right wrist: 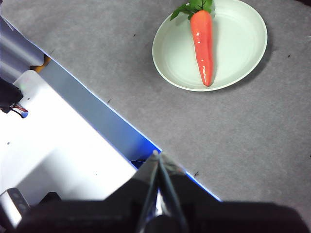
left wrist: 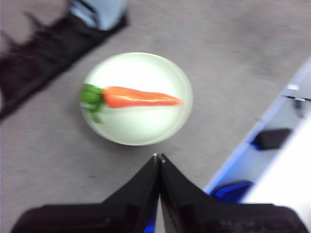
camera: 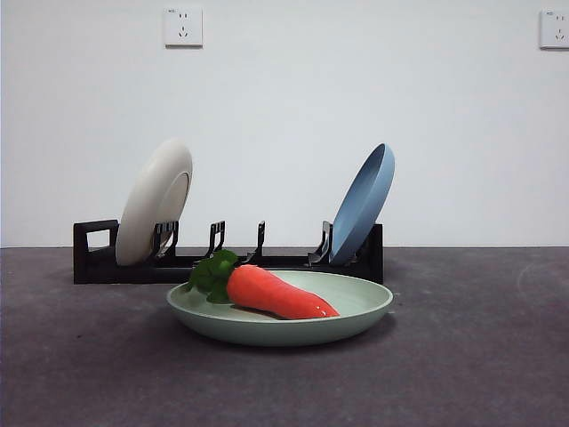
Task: Take the green plate from the plate rack,put the plate on the table,take the carrot from the table,put the carrot in the plate
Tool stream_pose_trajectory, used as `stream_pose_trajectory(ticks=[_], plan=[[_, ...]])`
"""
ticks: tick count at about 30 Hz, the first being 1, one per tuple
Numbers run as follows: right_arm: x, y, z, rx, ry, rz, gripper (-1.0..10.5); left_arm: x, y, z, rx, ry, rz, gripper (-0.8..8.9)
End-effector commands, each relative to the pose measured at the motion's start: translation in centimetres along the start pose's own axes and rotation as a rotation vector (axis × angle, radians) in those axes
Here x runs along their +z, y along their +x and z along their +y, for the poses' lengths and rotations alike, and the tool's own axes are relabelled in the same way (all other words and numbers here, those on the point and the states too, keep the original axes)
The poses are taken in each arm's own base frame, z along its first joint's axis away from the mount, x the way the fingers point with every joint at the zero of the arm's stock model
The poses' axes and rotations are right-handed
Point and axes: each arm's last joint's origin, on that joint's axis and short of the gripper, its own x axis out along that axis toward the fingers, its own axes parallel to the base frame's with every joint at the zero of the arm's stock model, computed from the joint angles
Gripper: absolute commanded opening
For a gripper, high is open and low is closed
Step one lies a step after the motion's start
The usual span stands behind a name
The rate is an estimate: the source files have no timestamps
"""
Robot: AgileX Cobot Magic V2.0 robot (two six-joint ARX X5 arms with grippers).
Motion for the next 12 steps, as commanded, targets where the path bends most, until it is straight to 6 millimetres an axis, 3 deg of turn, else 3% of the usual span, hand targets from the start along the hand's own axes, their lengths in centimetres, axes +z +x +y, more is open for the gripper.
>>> stream_pose_trajectory(ticks=[1, 6, 12], plan=[[-0.1, 0.1, 0.0, -0.002, 0.007, -0.001, 0.0, -0.1, -0.5, 0.6, 0.079, 0.006, -0.030, -0.03], [-0.1, 0.1, 0.0, -0.001, 0.007, -0.001, 0.0, 0.0, -1.4, 2.2, 0.143, 0.010, -0.092, -0.03], [-0.1, 0.1, 0.0, -0.002, 0.007, -0.001, 0.0, 0.5, -4.6, 6.4, 0.402, -0.170, -0.393, -0.03]])
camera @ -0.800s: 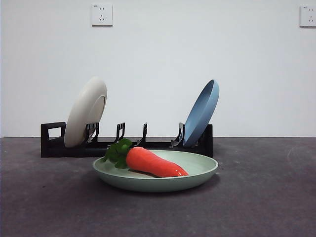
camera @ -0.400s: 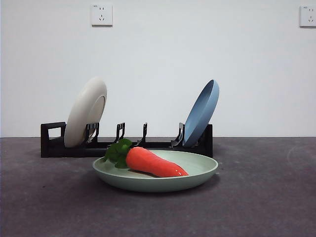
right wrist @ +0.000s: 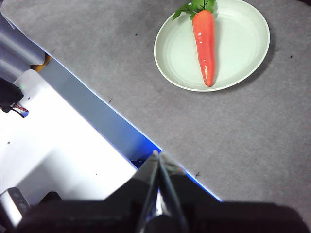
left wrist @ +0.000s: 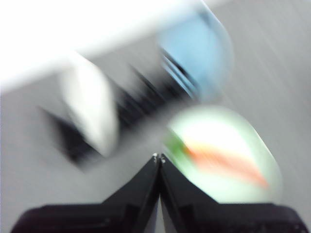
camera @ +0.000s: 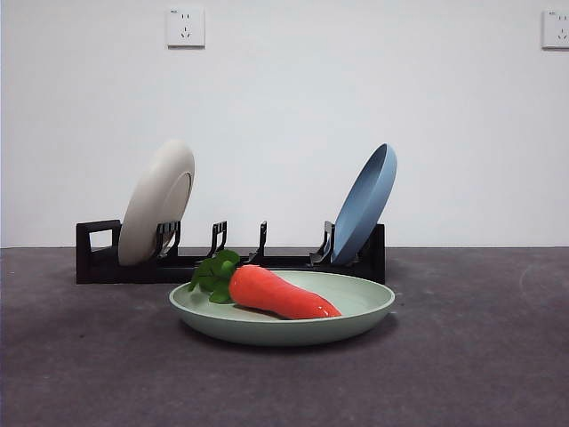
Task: Take the green plate from the plate rack,put the plate on the table,take the carrot from the table,put the carrot in the plate
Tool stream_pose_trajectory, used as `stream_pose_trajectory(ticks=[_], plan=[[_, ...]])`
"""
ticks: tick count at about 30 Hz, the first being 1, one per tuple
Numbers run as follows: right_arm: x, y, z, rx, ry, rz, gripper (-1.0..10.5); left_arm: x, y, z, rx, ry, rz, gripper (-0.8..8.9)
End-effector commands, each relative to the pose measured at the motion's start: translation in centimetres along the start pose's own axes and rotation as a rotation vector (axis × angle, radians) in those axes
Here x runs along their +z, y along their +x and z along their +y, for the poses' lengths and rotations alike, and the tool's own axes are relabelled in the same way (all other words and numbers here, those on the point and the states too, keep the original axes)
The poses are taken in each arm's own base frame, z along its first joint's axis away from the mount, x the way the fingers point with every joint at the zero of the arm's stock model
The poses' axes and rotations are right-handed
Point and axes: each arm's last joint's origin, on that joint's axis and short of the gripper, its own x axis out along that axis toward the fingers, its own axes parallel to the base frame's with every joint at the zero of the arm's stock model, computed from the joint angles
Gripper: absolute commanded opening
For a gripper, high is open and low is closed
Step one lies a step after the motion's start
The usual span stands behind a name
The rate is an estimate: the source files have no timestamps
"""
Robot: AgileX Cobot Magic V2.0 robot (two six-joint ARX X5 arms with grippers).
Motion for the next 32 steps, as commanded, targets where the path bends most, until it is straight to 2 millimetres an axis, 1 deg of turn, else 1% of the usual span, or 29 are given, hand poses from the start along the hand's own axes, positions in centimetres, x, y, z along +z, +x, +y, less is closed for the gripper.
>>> stream_pose_trajectory(ticks=[1, 3, 6, 8, 10, 14, 16, 18, 22, 27, 32], plan=[[0.0, 0.1, 0.0, -0.001, 0.007, -0.001, 0.0, 0.4, -1.1, 2.5, 0.175, -0.078, -0.161, -0.03], [-0.1, 0.1, 0.0, -0.002, 0.007, -0.001, 0.0, 0.2, -1.8, 3.7, 0.276, -0.130, -0.256, -0.03], [0.0, 0.1, 0.0, -0.001, 0.007, -0.001, 0.0, -1.1, -2.3, 4.9, 0.408, -0.170, -0.370, -0.03], [-0.1, 0.1, 0.0, -0.002, 0.007, -0.001, 0.0, -2.5, -2.2, 5.3, 0.479, -0.160, -0.424, -0.03], [-0.1, 0.1, 0.0, -0.002, 0.007, -0.001, 0.0, -4.4, -1.5, 5.6, 0.527, -0.146, -0.470, -0.03], [-0.1, 0.1, 0.0, -0.002, 0.007, -0.001, 0.0, -9.1, 0.8, 5.5, 0.475, -0.107, -0.508, -0.03], [-0.1, 0.1, 0.0, -0.001, 0.007, -0.001, 0.0, -11.8, 2.2, 5.4, 0.428, -0.092, -0.493, -0.03], [-0.1, 0.1, 0.0, -0.002, 0.007, -0.001, 0.0, -14.0, 3.3, 5.2, 0.374, -0.079, -0.467, -0.03], [-0.1, 0.1, 0.0, -0.002, 0.007, -0.001, 0.0, -17.7, 5.1, 4.8, 0.286, -0.072, -0.399, -0.03], [-0.1, 0.1, 0.0, -0.001, 0.007, -0.001, 0.0, -20.3, 6.1, 4.5, 0.266, -0.076, -0.367, -0.03], [-0.1, 0.1, 0.0, -0.002, 0.007, -0.001, 0.0, -21.7, 6.2, 4.5, 0.283, -0.090, -0.328, -0.03]])
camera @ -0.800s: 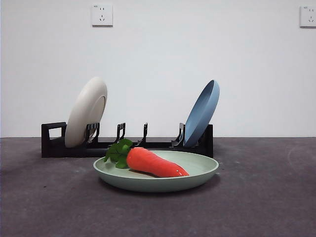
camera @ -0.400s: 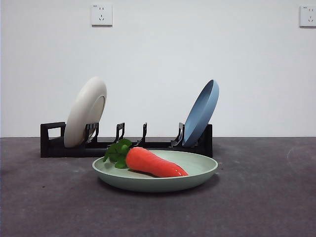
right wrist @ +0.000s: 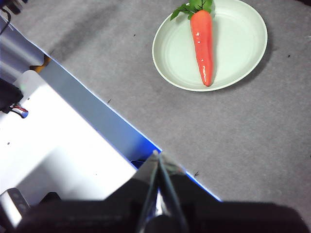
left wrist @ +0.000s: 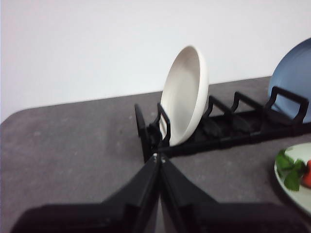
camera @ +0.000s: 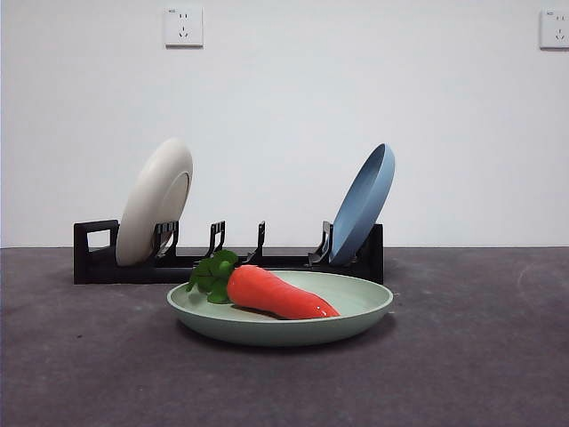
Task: Take the green plate from the plate rack,put the plate on the table,take the carrot from the table,put the carrot in the plate
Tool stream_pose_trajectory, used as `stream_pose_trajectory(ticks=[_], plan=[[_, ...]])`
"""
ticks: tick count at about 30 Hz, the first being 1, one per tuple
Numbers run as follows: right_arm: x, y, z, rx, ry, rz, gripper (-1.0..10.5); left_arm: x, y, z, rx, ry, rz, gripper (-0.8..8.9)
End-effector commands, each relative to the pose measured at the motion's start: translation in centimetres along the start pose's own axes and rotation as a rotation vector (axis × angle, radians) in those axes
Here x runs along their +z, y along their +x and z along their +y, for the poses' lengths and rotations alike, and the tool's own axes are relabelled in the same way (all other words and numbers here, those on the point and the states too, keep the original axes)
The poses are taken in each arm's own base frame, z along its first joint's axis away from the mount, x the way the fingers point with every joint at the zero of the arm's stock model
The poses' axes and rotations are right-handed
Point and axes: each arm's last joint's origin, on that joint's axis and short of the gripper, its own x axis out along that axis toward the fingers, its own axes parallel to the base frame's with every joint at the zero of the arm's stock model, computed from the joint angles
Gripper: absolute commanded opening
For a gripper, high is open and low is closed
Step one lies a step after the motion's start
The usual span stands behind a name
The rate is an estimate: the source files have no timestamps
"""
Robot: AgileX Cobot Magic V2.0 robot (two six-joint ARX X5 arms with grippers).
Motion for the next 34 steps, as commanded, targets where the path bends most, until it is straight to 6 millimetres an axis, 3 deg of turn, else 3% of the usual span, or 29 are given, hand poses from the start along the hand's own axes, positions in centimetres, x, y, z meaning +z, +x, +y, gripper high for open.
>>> stream_pose_trajectory(ticks=[1, 10, 18, 34], plan=[[-0.1, 0.1, 0.0, -0.002, 0.007, -0.001, 0.0, -0.7, -0.1, 0.1, 0.011, 0.007, 0.020, -0.03], [-0.1, 0.1, 0.0, -0.002, 0.007, -0.001, 0.0, -2.9, 0.0, 0.0, 0.003, -0.019, 0.100, -0.03], [-0.1, 0.1, 0.0, -0.002, 0.007, -0.001, 0.0, -3.6, -0.2, 0.0, -0.007, -0.054, 0.176, -0.03], [-0.1, 0.1, 0.0, -0.002, 0.007, -0.001, 0.0, -3.7, -0.2, 0.0, -0.004, -0.054, 0.181, -0.03]])
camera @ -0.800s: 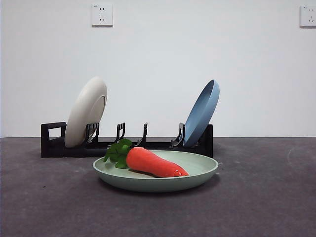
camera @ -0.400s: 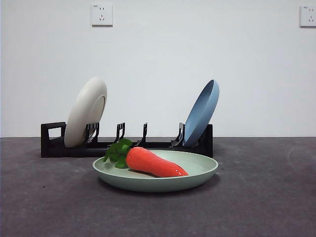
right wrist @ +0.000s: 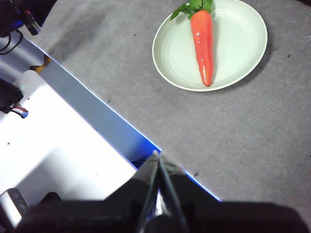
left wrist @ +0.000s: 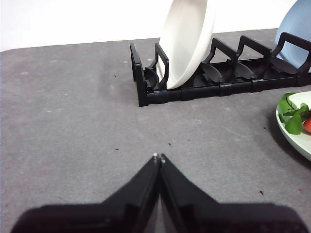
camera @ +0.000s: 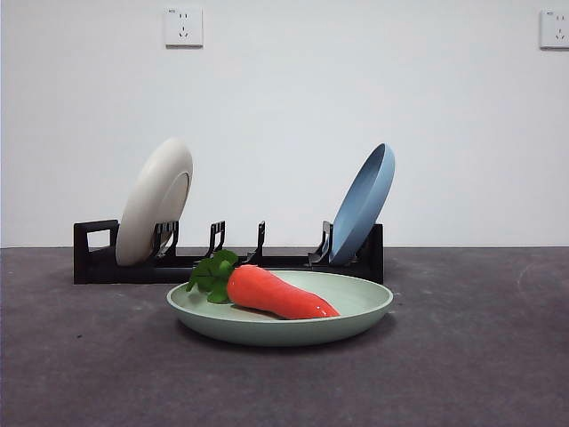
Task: Take the green plate from the plate rack,put the plate on the table,take the carrot from the table,put the carrot in the plate
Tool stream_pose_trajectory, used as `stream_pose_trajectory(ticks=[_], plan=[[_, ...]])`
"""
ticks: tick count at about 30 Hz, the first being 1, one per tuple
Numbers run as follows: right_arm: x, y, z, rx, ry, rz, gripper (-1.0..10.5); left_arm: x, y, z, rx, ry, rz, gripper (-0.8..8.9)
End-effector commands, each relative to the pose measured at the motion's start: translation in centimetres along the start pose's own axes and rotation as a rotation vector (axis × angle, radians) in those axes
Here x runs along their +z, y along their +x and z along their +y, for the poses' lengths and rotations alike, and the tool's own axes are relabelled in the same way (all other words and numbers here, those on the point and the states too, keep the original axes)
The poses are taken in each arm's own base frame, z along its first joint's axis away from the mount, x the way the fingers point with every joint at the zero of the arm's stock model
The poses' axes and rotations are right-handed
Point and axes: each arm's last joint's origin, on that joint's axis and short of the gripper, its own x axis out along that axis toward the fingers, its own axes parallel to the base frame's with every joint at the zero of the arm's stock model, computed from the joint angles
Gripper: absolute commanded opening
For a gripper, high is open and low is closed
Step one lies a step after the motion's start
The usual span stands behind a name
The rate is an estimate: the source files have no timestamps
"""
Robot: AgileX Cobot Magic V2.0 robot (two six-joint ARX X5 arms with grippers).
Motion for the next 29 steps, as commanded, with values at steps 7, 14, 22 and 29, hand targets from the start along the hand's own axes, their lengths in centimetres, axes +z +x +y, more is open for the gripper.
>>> stream_pose_trajectory(ticks=[7, 14, 22, 29], plan=[[0.1, -0.3, -0.3, -0.049, -0.056, -0.053, 0.0, -0.4, 0.1, 0.0, 0.003, -0.009, 0.009, -0.03], [0.2, -2.7, -1.9, -0.236, -0.021, -0.416, 0.0, -0.4, 0.1, 0.0, 0.002, -0.009, 0.009, -0.03], [-3.9, -1.2, -4.6, -0.508, 0.048, -0.695, 0.0, -0.4, 0.1, 0.0, 0.003, -0.009, 0.009, -0.03], [-8.3, 3.7, -7.0, -0.563, 0.051, -0.824, 0.0, -0.4, 0.1, 0.0, 0.003, -0.009, 0.009, -0.03]])
